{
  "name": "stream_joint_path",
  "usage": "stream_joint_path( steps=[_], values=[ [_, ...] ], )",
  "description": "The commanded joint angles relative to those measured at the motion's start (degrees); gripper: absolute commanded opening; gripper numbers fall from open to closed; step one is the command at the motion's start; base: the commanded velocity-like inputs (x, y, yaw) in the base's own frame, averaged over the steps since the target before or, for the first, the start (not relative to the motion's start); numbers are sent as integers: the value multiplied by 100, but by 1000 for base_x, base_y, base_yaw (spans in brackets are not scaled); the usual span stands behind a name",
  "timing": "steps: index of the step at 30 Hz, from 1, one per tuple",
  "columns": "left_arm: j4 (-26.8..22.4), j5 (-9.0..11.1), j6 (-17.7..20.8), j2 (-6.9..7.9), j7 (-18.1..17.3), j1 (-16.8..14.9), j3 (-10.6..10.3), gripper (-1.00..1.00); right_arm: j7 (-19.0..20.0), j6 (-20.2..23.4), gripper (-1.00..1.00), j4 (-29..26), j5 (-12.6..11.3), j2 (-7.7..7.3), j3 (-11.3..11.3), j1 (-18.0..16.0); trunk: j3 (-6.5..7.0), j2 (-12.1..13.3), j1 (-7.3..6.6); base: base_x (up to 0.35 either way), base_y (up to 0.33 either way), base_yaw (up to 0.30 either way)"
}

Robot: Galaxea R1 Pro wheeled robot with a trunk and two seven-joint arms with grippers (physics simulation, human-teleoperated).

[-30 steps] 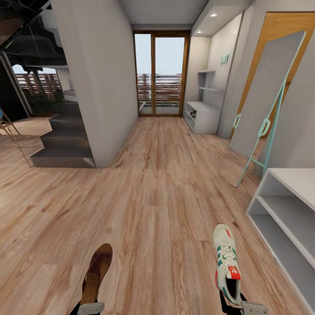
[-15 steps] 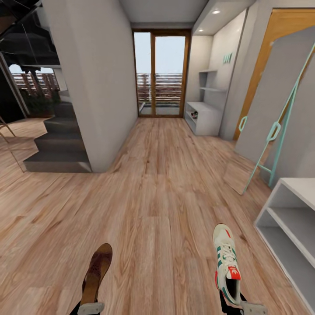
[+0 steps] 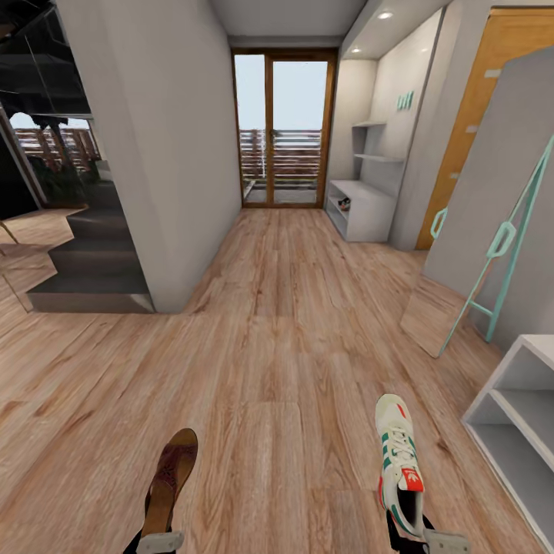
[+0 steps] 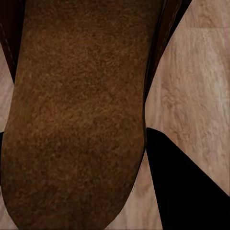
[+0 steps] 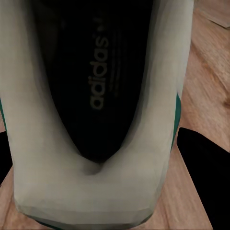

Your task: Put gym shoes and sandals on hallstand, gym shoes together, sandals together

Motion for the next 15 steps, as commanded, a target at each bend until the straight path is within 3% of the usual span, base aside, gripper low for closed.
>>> stream_joint_path(
  steps=[1,15],
  values=[
    [4,-74,-18,-2,18,-4,34,-100,21,-15,-100,3,38,-5,-54,-4,-5,-2,2,337,0,0],
    [5,-74,-18,-2,17,-4,33,-100,21,-15,-100,3,38,-11,-54,-4,-5,-2,2,337,0,0]
  ],
)
